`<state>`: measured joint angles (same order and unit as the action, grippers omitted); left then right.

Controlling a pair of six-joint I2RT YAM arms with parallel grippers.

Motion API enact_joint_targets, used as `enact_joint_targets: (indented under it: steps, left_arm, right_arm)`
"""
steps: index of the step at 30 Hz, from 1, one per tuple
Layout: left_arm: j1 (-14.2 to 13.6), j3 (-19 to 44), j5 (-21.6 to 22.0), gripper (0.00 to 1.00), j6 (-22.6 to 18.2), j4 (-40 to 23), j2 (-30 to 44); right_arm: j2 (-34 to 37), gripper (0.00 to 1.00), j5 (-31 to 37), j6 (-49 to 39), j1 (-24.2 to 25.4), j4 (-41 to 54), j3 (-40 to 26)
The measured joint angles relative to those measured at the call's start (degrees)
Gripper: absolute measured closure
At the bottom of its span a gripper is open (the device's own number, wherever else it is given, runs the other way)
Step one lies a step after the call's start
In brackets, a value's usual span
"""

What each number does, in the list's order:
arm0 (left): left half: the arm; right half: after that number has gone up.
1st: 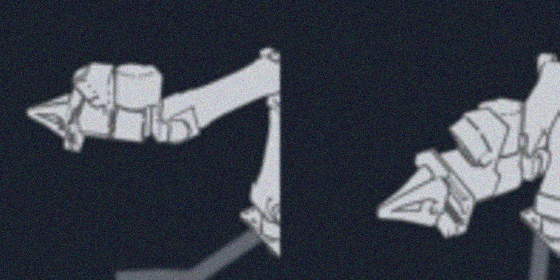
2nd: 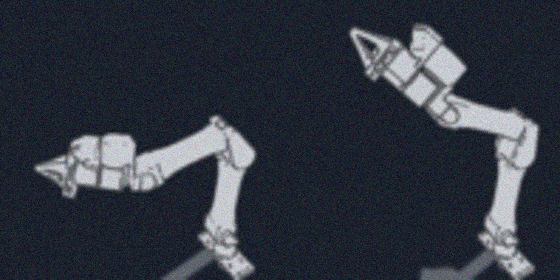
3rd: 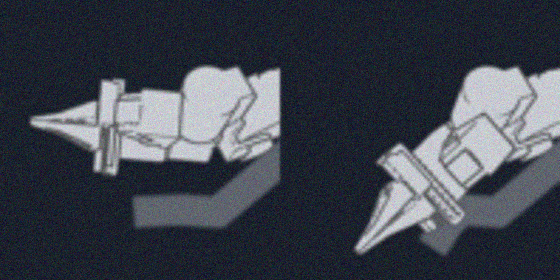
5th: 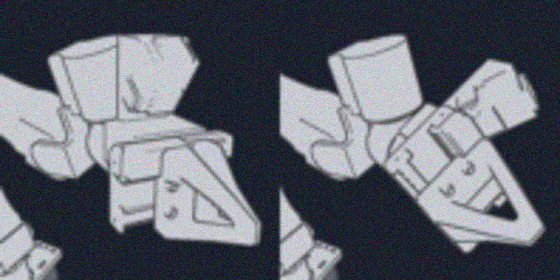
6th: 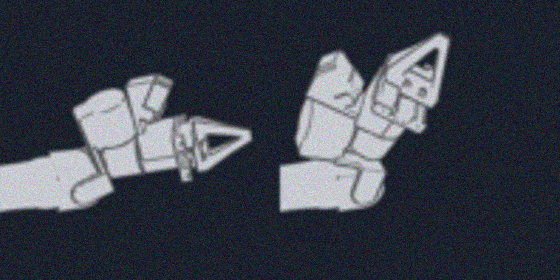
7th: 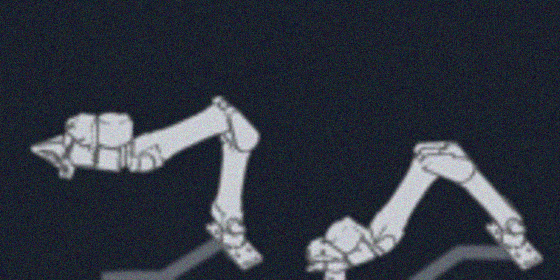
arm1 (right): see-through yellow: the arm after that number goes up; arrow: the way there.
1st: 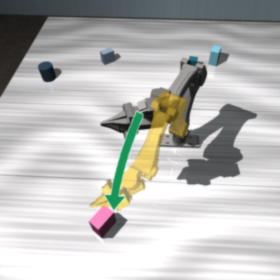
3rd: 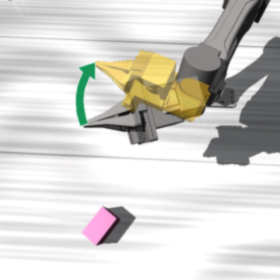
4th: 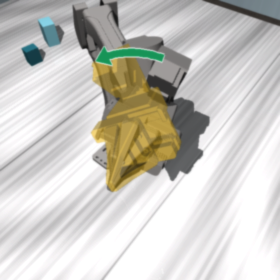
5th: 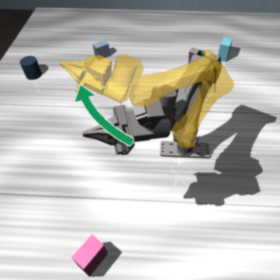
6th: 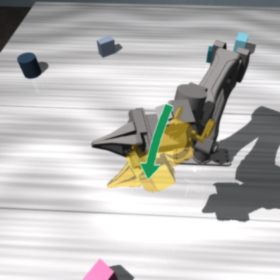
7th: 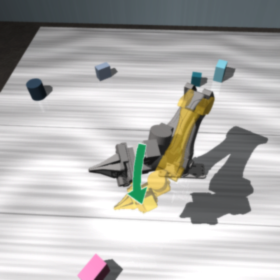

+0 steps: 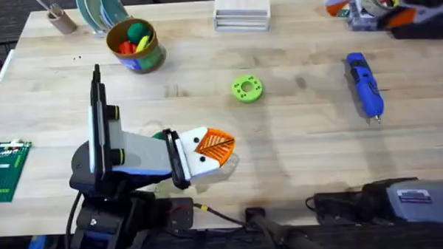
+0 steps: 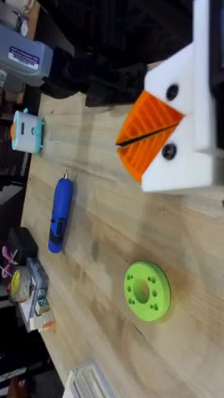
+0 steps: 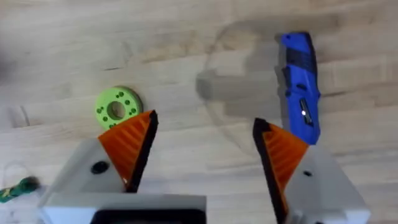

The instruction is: Pick up the gripper from the table and insert it into the empty holder that is missing its gripper. Then pick up a screw, insert it into the mounting hole, and use the screwdriver to tighten it. Finally, clean up the table by picking up the vegetable and placing it into the bucket.

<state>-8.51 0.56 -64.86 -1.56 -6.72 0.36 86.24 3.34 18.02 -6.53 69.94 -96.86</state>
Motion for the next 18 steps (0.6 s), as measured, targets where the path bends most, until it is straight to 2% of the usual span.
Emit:
enact_joint_targets:
  steps: [5, 11, 15, 18]
  left_arm:
    - [0.0, 0.0, 0.0, 0.996, 0.0, 0.0, 0.0]
    - [0.0, 0.0, 0.1, 0.996, -0.1, 0.0, 0.0]
    - [0.0, 0.0, 0.4, 0.996, -0.2, 0.1, 0.0]
    - [0.0, 0.0, 0.5, 0.996, -0.2, 0.1, 0.0]
  right_arm:
    - [-4.8, 0.01, -4.1, 0.0, 7.7, -1.1, 9.9]
    - [-13.4, 0.011, -5.3, -0.7, 15.3, -4.9, 21.5]
    - [-19.3, 0.01, -5.4, -2.8, 18.9, -11.4, 28.6]
    - [-20.5, 0.01, -5.1, -4.5, 21.0, -18.5, 33.6]
